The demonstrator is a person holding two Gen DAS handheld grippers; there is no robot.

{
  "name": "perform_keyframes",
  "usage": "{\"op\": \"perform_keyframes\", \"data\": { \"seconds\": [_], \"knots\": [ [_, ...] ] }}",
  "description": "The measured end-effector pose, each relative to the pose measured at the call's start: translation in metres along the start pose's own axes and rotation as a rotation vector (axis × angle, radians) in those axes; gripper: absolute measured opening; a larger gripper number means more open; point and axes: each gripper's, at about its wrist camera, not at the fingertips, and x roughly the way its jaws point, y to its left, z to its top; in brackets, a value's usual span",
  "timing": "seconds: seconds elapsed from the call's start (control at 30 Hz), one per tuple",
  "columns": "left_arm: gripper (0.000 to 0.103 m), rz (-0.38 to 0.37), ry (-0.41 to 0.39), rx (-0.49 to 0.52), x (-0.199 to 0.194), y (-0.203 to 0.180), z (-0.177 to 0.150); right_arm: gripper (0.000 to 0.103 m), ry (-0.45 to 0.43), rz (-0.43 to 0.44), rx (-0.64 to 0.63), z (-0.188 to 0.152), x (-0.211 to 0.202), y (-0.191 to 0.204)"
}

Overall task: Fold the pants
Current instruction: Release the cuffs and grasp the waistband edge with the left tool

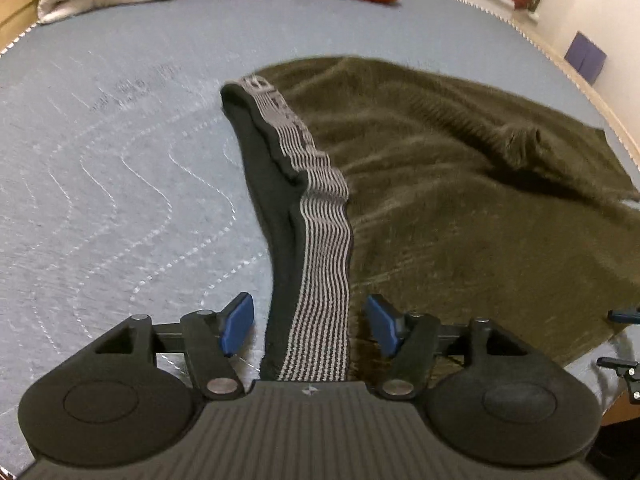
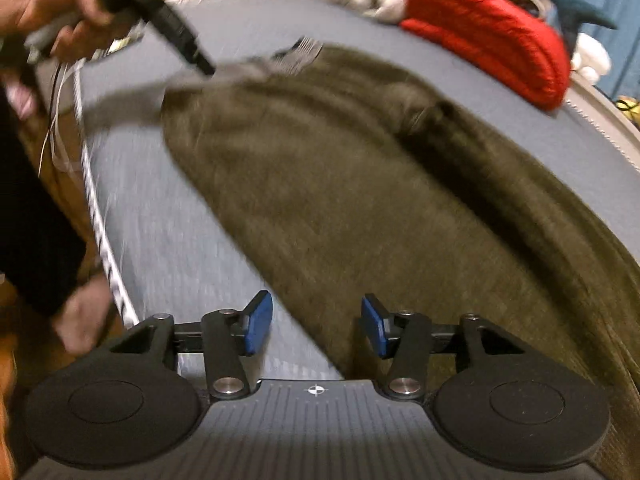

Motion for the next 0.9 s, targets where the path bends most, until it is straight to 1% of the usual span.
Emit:
{"op": "perform_keyframes", "data": {
  "seconds": [0.07, 0.2, 0.23, 0.27, 0.3, 0.33, 0.37, 0.4, 0.43, 0.47, 0.53, 0.6, 0.7, 0.77, 0.83, 0.87, 0.9],
  "knots": [
    [0.069, 0.011, 0.019, 0.017, 0.009, -0.003, 0.001, 0.052, 0.018, -0.027, -0.035, -0.006, 0.003, 0.004],
    [0.068, 0.010, 0.034, 0.022, 0.021, -0.002, 0.002, 0.050, 0.008, -0.027, -0.069, -0.009, 0.002, 0.004],
    [0.061, -0.003, 0.036, 0.019, 0.023, -0.001, 0.002, 0.039, 0.007, -0.022, -0.087, -0.009, 0.001, 0.006],
    [0.053, -0.024, 0.038, 0.018, 0.024, -0.001, 0.002, 0.023, 0.008, -0.012, -0.104, -0.010, 0.002, 0.007],
    [0.050, -0.023, 0.033, 0.026, 0.023, -0.002, 0.001, 0.019, 0.010, -0.017, -0.124, -0.009, 0.000, 0.011],
    [0.041, -0.020, 0.030, 0.043, 0.021, -0.004, 0.002, 0.014, 0.011, -0.024, -0.145, -0.008, 0.001, 0.012],
    [0.026, -0.011, 0.021, 0.068, 0.016, -0.006, 0.003, 0.012, 0.012, -0.024, -0.166, -0.006, 0.004, 0.013],
    [0.021, 0.001, 0.009, 0.082, 0.011, -0.006, 0.004, 0.011, 0.014, -0.030, -0.187, -0.004, 0.005, 0.014],
    [0.014, -0.012, -0.006, 0.078, 0.003, -0.004, 0.005, 0.009, 0.018, -0.041, -0.219, -0.004, 0.004, 0.019],
    [0.011, -0.026, -0.027, 0.082, -0.006, -0.003, 0.006, 0.008, 0.018, -0.046, -0.242, -0.002, 0.004, 0.022],
    [0.008, -0.028, -0.054, 0.119, -0.024, -0.003, 0.005, 0.007, -0.006, -0.049, -0.260, 0.003, -0.008, 0.027],
    [0.008, -0.015, -0.054, 0.168, -0.034, -0.003, -0.001, 0.006, -0.036, -0.007, -0.273, 0.008, -0.023, 0.029],
    [0.008, 0.028, -0.025, 0.229, -0.040, -0.001, -0.010, 0.006, -0.039, 0.066, -0.309, 0.006, -0.037, 0.034],
    [0.008, 0.027, 0.007, 0.249, -0.038, 0.001, -0.015, 0.006, -0.022, 0.093, -0.350, 0.001, -0.037, 0.040],
    [0.008, 0.078, 0.034, 0.264, -0.031, -0.001, -0.016, 0.009, -0.005, 0.065, -0.365, -0.001, -0.031, 0.045],
    [0.012, 0.115, 0.032, 0.265, -0.029, 0.000, -0.015, 0.009, 0.008, 0.073, -0.348, 0.000, -0.029, 0.044],
    [0.013, 0.134, 0.003, 0.261, -0.032, 0.001, -0.012, 0.009, 0.006, 0.090, -0.328, 0.002, -0.030, 0.041]
  ]
}}
